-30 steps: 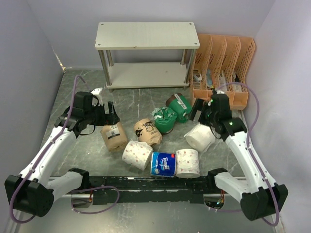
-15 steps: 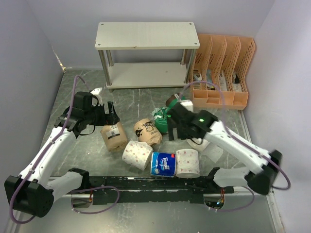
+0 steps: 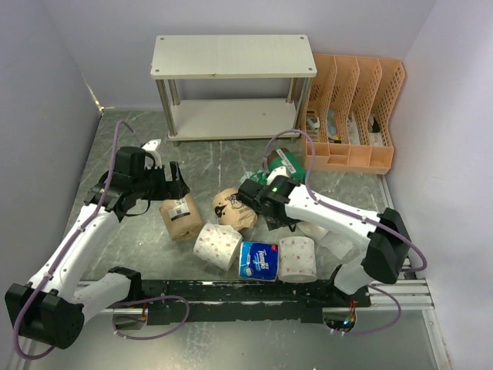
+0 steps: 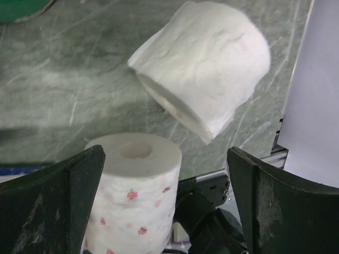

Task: Place and organize the paper towels onto the shelf

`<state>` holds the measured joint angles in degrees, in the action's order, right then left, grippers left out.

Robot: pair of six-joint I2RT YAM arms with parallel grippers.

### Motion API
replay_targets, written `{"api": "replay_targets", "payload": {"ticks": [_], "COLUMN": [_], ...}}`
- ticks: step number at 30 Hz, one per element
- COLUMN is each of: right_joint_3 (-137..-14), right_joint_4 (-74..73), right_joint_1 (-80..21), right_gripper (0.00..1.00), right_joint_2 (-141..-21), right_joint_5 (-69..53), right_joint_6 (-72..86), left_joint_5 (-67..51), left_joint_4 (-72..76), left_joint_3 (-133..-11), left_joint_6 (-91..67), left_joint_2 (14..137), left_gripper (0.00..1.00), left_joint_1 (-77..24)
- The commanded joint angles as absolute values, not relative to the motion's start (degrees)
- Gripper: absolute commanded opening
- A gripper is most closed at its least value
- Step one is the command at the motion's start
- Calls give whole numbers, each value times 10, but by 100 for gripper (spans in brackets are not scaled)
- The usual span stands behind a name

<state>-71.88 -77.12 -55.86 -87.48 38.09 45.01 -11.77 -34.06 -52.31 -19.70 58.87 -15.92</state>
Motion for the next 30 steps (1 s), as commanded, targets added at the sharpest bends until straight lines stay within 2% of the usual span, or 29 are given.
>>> {"api": "replay_targets", "payload": {"ticks": [1, 9, 19, 30], "right_joint_3": [-693, -668, -647, -637], "right_joint_4": [-790, -790, -790, -745], "right_joint_1": [-542, -483, -477, -441], "right_gripper": [100, 100, 100, 98], "right_joint_2": [-843, -859, -942, -976], "right_joint_5": [468, 461, 448, 451], "right_joint_6": [530, 552, 581, 579], "left_joint_5": [-109, -88, -65, -45], "left_joint_4": [-325, -332, -338, -344], "left_joint_3": [-518, -519, -521, -523], "left_joint_6": [-196, -196, -196, -219], "left_joint_2": [578, 558, 537, 519], "left_gripper": [99, 99, 99, 99], "left_joint_1": [-170, -193, -225, -253]}}
